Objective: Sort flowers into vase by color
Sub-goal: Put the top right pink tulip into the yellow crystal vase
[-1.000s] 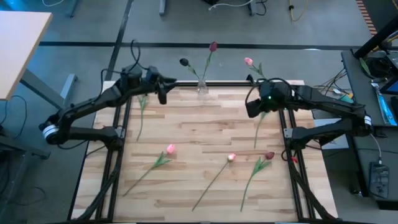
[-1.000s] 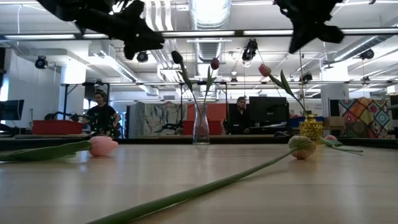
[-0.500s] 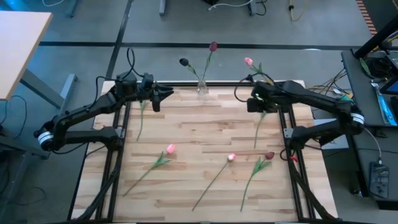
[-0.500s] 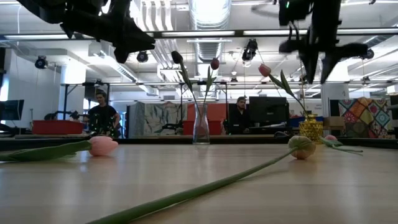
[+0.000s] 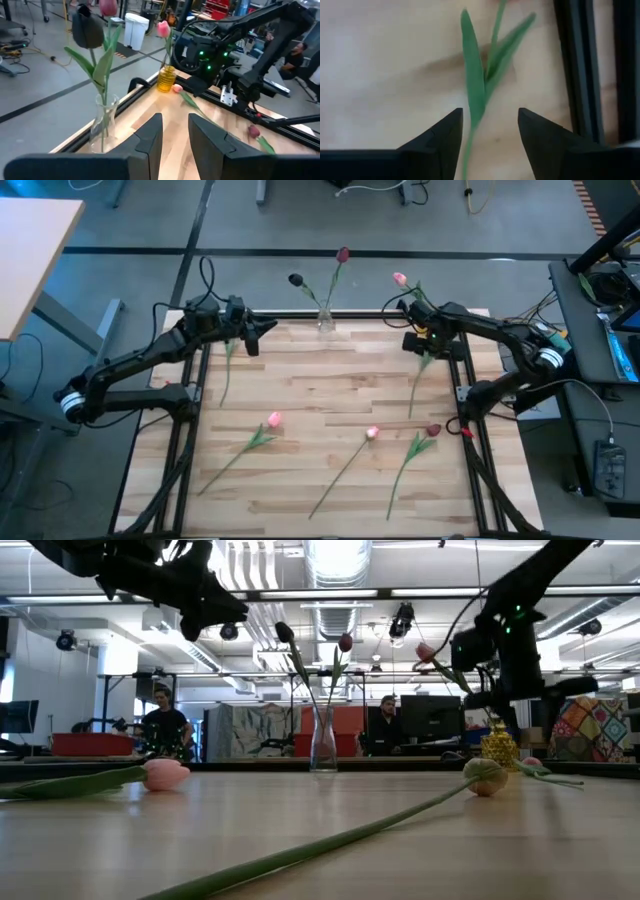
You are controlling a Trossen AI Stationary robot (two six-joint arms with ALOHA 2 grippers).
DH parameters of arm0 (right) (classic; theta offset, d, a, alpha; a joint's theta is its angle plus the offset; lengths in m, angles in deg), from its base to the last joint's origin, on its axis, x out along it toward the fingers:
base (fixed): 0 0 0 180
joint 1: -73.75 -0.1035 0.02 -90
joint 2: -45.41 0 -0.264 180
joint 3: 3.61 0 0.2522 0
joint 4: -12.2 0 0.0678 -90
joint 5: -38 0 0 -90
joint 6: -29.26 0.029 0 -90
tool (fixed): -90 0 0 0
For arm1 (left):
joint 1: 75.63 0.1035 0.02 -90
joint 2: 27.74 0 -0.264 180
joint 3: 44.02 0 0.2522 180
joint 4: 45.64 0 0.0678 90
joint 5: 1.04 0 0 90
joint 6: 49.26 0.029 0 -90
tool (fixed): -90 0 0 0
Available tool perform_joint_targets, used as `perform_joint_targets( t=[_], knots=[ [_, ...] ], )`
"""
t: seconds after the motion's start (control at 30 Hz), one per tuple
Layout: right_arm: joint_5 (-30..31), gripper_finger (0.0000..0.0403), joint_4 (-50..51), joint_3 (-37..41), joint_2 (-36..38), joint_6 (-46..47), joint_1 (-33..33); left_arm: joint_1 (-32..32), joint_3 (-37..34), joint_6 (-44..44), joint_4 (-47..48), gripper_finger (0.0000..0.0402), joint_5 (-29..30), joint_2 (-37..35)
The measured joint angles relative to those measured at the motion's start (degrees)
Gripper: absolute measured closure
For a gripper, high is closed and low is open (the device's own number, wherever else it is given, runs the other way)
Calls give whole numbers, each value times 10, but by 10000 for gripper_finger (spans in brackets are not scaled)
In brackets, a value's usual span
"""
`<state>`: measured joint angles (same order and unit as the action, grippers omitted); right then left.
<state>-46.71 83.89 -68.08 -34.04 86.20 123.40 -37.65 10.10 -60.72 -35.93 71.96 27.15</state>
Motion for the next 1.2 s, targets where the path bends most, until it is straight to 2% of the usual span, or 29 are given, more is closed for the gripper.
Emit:
perform_joint_targets(
  t=[0.17,0.47,0.67,0.8,1.07,1.2],
  knots=[
    [-2,238,-19,5,-46,-25,28,0,0,0,-1,322,1,7],
    [-26,273,-67,15,-105,-28,29,0,0,-2,-4,322,15,19],
    [-26,333,-86,15,-106,-43,29,0,0,-3,-3,322,15,20],
    [13,385,-83,17,-65,-45,18,0,0,-11,-3,322,15,19],
    [67,389,-38,17,91,-25,-24,0,0,-11,-1,322,4,18],
    [160,390,-41,16,194,-16,-69,0,0,-13,-1,322,-2,18]
  ],
)
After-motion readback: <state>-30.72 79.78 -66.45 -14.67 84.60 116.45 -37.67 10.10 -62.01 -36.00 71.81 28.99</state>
